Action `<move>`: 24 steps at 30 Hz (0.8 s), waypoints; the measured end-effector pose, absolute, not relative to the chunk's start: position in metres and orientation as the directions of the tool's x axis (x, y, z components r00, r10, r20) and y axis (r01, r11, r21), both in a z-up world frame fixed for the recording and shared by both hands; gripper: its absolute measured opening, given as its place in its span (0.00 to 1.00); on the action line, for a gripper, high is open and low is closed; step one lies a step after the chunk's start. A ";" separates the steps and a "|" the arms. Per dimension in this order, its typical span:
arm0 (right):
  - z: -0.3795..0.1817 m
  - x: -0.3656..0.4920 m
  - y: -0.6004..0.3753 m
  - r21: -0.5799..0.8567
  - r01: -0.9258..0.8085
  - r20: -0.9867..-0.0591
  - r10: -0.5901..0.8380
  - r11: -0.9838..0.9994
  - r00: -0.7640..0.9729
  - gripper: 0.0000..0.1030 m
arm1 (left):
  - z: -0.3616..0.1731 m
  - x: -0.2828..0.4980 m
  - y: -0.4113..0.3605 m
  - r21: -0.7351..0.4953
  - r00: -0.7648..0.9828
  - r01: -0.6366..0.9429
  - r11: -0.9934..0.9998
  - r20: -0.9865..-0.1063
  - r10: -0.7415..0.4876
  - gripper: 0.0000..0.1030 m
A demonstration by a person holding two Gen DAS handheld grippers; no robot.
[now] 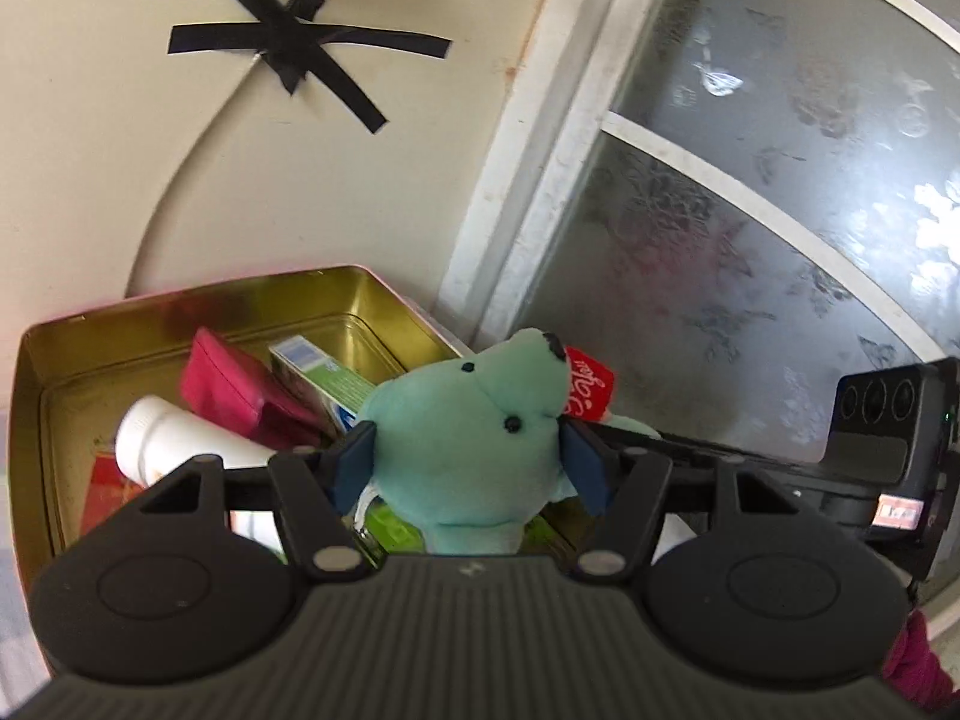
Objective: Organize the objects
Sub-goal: 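Lower the plush toy into the tin and open the left gripper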
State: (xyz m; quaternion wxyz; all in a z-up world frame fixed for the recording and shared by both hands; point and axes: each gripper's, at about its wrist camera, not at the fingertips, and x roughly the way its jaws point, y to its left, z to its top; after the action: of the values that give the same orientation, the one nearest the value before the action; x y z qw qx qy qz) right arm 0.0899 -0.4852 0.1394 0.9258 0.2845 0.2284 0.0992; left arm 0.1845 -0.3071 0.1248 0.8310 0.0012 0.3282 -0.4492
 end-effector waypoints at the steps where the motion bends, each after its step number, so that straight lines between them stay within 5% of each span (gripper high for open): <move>1: 0.137 0.111 -0.491 0.581 -0.049 -0.402 0.338 0.812 0.851 0.39 | 0.123 0.197 -0.310 -0.297 0.391 0.731 0.614 -0.555 -0.734 0.66; 9: 0.127 0.219 -0.493 0.537 0.039 -0.586 0.339 0.842 0.736 0.40 | 0.105 0.265 -0.321 -0.331 0.453 0.631 0.701 -0.577 -0.680 0.63; 19: 0.094 0.268 -0.489 0.571 0.115 -0.624 0.339 0.813 0.704 0.41 | 0.092 0.300 -0.323 -0.277 0.510 0.575 0.770 -0.614 -0.602 0.63; 24: 0.089 0.272 -0.481 0.542 0.104 -0.616 0.309 0.834 0.724 0.44 | 0.086 0.307 -0.315 -0.263 0.537 0.547 0.795 -0.617 -0.574 0.73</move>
State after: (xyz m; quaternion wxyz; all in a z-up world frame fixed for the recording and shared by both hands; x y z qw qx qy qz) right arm 0.2716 -0.4807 0.0895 0.8847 0.2821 0.3666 0.0579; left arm 0.3066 -0.3146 0.0859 0.8766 -0.0188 0.3591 -0.3199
